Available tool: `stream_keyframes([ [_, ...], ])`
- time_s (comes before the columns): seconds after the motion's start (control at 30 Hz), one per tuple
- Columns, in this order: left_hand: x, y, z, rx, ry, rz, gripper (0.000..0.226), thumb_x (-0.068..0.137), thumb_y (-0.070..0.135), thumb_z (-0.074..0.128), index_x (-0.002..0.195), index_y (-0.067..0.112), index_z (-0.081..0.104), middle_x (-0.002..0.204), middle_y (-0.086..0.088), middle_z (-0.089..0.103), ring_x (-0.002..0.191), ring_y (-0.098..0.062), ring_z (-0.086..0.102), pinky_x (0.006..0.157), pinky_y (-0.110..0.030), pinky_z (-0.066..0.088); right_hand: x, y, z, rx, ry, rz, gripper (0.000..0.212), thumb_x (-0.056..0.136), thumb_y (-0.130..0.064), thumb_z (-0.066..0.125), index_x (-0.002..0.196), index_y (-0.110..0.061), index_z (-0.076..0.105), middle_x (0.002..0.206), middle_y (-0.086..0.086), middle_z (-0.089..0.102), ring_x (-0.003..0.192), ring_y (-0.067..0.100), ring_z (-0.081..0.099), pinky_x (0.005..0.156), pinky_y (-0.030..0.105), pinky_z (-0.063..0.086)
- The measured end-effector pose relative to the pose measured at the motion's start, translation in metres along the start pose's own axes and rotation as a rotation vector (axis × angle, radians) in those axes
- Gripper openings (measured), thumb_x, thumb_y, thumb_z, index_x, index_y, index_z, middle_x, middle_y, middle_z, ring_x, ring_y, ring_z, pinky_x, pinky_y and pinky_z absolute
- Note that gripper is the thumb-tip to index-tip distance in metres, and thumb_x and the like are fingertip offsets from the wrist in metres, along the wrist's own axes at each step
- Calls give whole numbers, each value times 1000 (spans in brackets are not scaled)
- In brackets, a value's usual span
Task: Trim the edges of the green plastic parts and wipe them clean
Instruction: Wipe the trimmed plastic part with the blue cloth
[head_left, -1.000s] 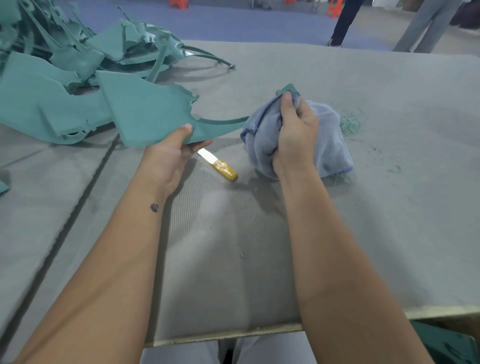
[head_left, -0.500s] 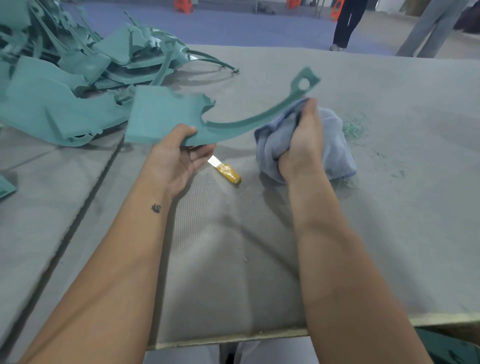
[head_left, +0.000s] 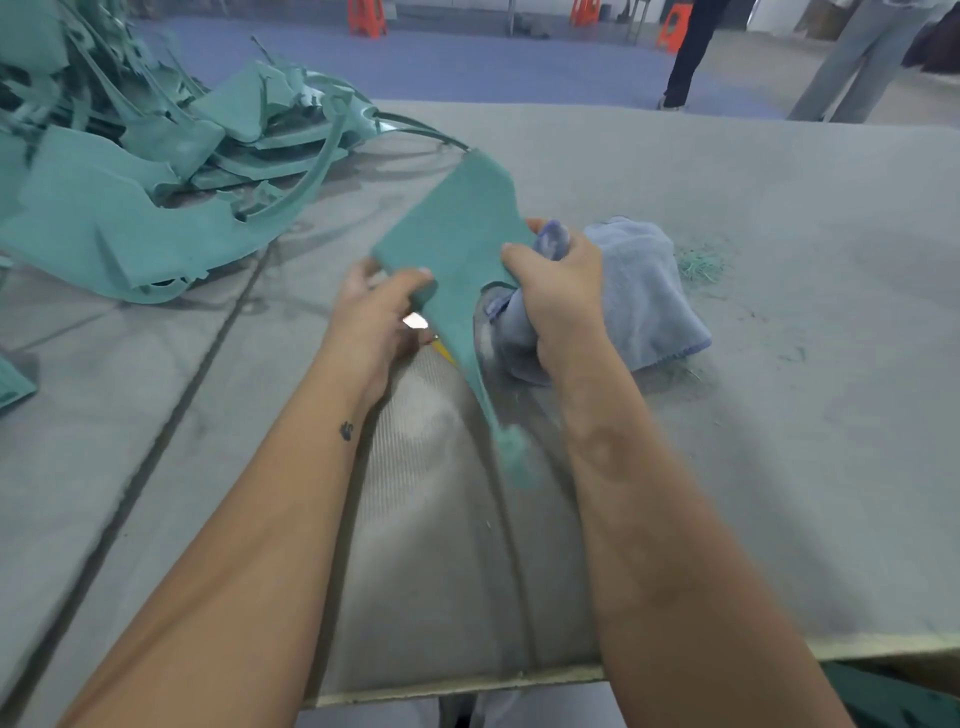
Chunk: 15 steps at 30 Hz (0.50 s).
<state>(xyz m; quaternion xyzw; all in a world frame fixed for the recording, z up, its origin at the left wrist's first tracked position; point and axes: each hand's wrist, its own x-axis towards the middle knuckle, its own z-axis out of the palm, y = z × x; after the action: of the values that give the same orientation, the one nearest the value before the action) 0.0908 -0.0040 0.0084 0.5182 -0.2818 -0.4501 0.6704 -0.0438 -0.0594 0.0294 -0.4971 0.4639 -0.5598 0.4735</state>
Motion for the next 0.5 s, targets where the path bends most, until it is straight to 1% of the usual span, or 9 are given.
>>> stream_keyframes([
  [0.03, 2, 1, -2, 9, 98, 39, 35, 88, 13, 64, 118, 20, 48, 112, -2, 59, 66, -2, 66, 59, -27, 54, 1, -1, 0, 32, 59, 0, 7, 78, 0, 61, 85, 2, 59, 75, 8, 48, 65, 22, 47, 60, 37, 48],
  [0.1, 5, 3, -6, 85, 183, 142, 47, 87, 17, 67, 127, 25, 43, 123, 1, 50, 79, 0, 64, 63, -21, 52, 0, -2, 0, 75, 99, -11, 13, 80, -6, 67, 80, -15, 57, 74, 6, 52, 66, 25, 52, 67, 45, 53],
  [0.13, 4, 3, -6, 88, 143, 173, 48, 87, 18, 67, 129, 27, 46, 128, 1, 49, 89, -3, 63, 66, -19, 51, -2, -3, 0, 73, 81, -43, 13, 82, -12, 69, 82, -18, 57, 76, 3, 55, 68, 25, 57, 70, 45, 56],
  [0.17, 2, 3, -5, 52, 61, 164, 48, 87, 19, 68, 129, 28, 48, 132, 0, 49, 96, -5, 63, 68, -18, 51, -5, -3, 2, 86, 38, -76, 11, 85, -17, 68, 89, -18, 58, 80, -2, 58, 72, 17, 62, 71, 38, 56],
  [0.23, -7, 0, 4, -48, -156, 56, 49, 88, 22, 66, 133, 30, 48, 133, -4, 54, 94, -9, 68, 72, -23, 54, -11, -3, 6, 260, -121, -67, 12, 96, -21, 54, 106, -14, 54, 90, -3, 59, 73, -2, 64, 66, 17, 51],
  [0.27, -11, -2, 10, -71, -259, 14, 51, 90, 21, 65, 136, 29, 45, 130, -6, 58, 93, -13, 70, 74, -27, 56, -12, -4, 8, 360, -188, -29, 14, 98, -16, 45, 111, -13, 51, 91, 0, 58, 71, -3, 64, 62, 13, 50],
  [0.33, -15, -8, 15, -31, -365, 15, 66, 85, 20, 69, 143, 26, 37, 127, -1, 62, 100, -14, 68, 83, -32, 56, -11, -8, 9, 367, -228, 56, 24, 94, -1, 36, 113, -12, 46, 85, 6, 56, 58, 4, 63, 51, 16, 48],
  [0.4, -14, -8, 14, 54, -363, 46, 91, 75, 13, 74, 150, 27, 25, 134, 2, 54, 113, -8, 62, 92, -33, 53, -8, -12, 7, 237, -229, 102, 32, 86, 8, 34, 107, -13, 46, 81, 5, 55, 57, 9, 58, 46, 17, 44],
  [0.5, -13, -9, 12, 259, -454, 131, 108, 70, -9, 77, 151, 27, 16, 135, 10, 49, 114, 5, 57, 86, -19, 52, -9, -10, 6, 98, -255, 41, 28, 85, 10, 43, 92, -14, 54, 75, 4, 61, 59, 13, 61, 48, 24, 50],
])
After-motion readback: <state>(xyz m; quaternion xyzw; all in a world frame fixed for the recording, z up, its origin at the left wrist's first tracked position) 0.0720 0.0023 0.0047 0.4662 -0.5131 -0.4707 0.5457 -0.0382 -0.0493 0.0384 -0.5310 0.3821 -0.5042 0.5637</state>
